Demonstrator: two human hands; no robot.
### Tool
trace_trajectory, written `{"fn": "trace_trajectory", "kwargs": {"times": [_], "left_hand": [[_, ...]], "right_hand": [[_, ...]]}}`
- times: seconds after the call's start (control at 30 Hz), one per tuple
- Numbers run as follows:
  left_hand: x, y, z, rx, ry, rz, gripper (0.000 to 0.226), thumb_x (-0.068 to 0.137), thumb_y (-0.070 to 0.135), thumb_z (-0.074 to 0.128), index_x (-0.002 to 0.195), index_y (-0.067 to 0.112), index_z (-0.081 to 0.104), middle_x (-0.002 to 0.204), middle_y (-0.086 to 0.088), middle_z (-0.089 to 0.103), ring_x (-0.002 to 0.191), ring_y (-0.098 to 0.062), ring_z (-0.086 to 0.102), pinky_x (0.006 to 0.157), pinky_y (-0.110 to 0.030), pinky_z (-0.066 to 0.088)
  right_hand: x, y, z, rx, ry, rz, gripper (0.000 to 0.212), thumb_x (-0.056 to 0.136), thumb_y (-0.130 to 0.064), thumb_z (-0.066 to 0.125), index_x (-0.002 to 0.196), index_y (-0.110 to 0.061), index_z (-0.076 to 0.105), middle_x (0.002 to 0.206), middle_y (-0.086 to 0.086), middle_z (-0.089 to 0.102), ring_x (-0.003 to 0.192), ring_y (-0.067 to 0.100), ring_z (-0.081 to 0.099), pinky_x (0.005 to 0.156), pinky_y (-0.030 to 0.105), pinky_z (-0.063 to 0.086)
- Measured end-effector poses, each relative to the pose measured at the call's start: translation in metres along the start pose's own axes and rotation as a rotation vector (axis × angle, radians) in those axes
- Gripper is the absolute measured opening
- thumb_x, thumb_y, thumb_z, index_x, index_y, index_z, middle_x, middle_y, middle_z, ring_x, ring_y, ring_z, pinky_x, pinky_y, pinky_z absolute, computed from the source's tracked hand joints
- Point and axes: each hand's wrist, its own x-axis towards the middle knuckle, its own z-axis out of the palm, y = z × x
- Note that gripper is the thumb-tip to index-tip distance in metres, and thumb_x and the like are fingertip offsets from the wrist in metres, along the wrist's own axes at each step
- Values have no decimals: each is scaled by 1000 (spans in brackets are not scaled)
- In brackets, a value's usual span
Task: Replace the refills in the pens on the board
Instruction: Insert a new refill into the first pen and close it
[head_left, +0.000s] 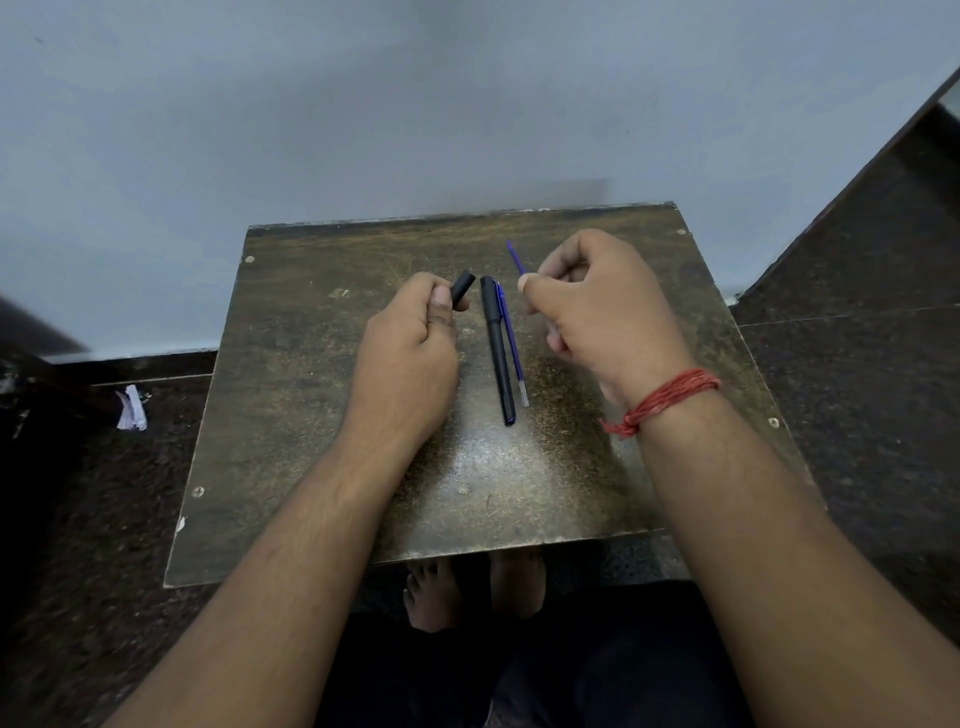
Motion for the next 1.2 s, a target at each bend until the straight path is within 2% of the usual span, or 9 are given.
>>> {"fn": "trace_trajectory", "kwargs": {"times": [0.07, 0.17, 0.27, 0.37, 0.53, 0.8, 0.93, 1.07, 1.2], "left_hand": [[0, 0, 0, -3, -1, 1, 28, 104, 31, 36, 94, 19, 60, 69, -2, 55, 59, -14, 46, 56, -35, 40], [0, 1, 0, -1, -7, -3, 29, 105, 30, 36, 95, 18, 59, 69, -1, 54, 60, -12, 46, 56, -33, 38], [0, 0, 0, 7, -7, 10, 28, 105, 31, 36, 95, 20, 60, 70, -2, 56, 60, -13, 47, 56, -33, 39], [0, 0, 1, 10, -7, 17, 27, 105, 31, 36, 95, 23, 60, 69, -3, 56, 58, -11, 46, 55, -33, 39], [0, -1, 1, 13, -28, 20, 26, 104, 31, 37, 94, 26, 60, 67, 0, 55, 57, -10, 46, 53, -30, 37], [-1, 0, 1, 24, -64, 63, 27, 104, 29, 38, 95, 19, 60, 66, 1, 57, 54, -5, 47, 50, -24, 36], [-1, 0, 2, 21, -68, 84, 25, 104, 28, 39, 94, 19, 60, 65, -2, 58, 55, -13, 50, 54, -32, 39], [0, 0, 2, 24, -66, 98, 25, 104, 27, 39, 93, 17, 59, 64, 3, 57, 54, -7, 47, 53, -29, 38], [-1, 0, 2, 39, -74, 114, 24, 104, 27, 40, 92, 17, 59, 65, -1, 59, 55, -9, 48, 55, -34, 40]], "right_hand": [[-1, 1, 2, 192, -10, 50, 16, 90, -11, 70, 101, -7, 59, 79, 19, 65, 43, 11, 51, 39, 19, 37], [-1, 3, 6, 442, -43, 117, 18, 94, -3, 64, 111, -4, 58, 80, 9, 62, 52, 11, 62, 38, 21, 39], [1, 5, 10, 637, -47, 189, 9, 95, 2, 59, 102, -5, 61, 75, 7, 63, 61, 14, 70, 46, 22, 50], [3, 5, 10, 800, -62, 224, 11, 96, 2, 57, 90, -6, 59, 76, 9, 64, 68, 19, 74, 52, 23, 55], [4, 7, 9, 826, -14, 207, 14, 94, -1, 63, 84, -11, 60, 74, 5, 71, 65, 15, 72, 52, 22, 54], [6, 4, 10, 937, 93, 125, 11, 93, 3, 62, 87, -6, 60, 69, 6, 71, 64, 16, 69, 63, 26, 59], [5, 4, 12, 870, 65, 88, 10, 92, 3, 63, 90, -7, 60, 73, 7, 72, 66, 16, 70, 60, 24, 57], [3, 4, 14, 728, 10, 46, 15, 91, 2, 65, 88, -12, 61, 78, 5, 74, 72, 16, 71, 57, 23, 52], [0, 5, 17, 623, -68, 13, 17, 89, 2, 67, 88, -14, 61, 81, 8, 75, 81, 23, 71, 58, 23, 49]]}}
